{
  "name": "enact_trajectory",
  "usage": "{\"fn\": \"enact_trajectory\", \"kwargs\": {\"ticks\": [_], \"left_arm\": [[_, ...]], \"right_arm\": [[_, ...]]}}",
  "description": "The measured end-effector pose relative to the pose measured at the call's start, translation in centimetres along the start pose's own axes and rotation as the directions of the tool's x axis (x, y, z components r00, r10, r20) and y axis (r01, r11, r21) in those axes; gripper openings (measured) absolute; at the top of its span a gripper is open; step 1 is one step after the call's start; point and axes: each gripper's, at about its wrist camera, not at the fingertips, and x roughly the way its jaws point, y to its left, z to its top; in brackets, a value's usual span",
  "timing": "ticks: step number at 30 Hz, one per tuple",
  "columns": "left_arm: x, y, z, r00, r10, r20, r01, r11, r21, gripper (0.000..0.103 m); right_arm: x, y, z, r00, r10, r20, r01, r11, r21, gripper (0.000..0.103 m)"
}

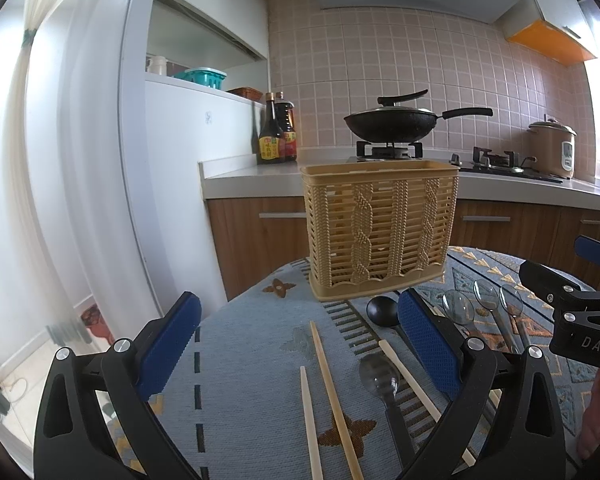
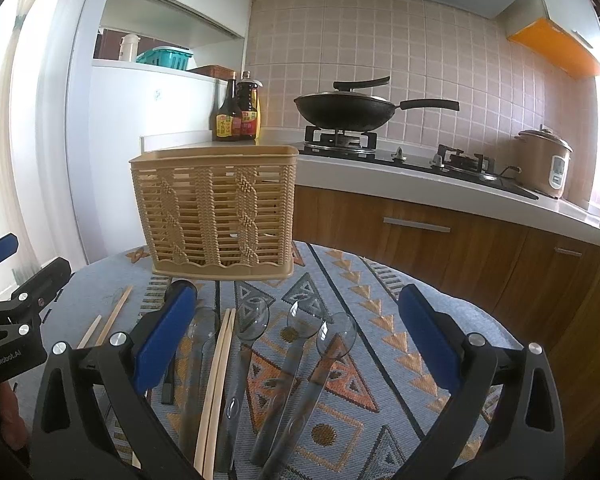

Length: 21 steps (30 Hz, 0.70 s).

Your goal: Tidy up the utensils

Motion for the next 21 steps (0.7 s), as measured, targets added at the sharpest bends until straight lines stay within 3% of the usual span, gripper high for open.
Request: {"fn": "enact_trajectory", "kwargs": {"ticks": [7,21], "left_arm": [[0.04,-0.01,0.01,1.0,-0.002,-0.001,0.002,1.0,0.0,0.096],[0.02,-0.79,-0.22,0.998,-0.058,-0.003,0.058,0.998,0.032,0.096]], "right_arm": [[-0.04,-0.06,-0.02,1.0,-0.013,-0.004,0.013,1.0,0.001,0.097],[-0.3,-0.77,0.14,0.991,-0.13,-0.018,0.13,0.991,0.013,0.097]]}}
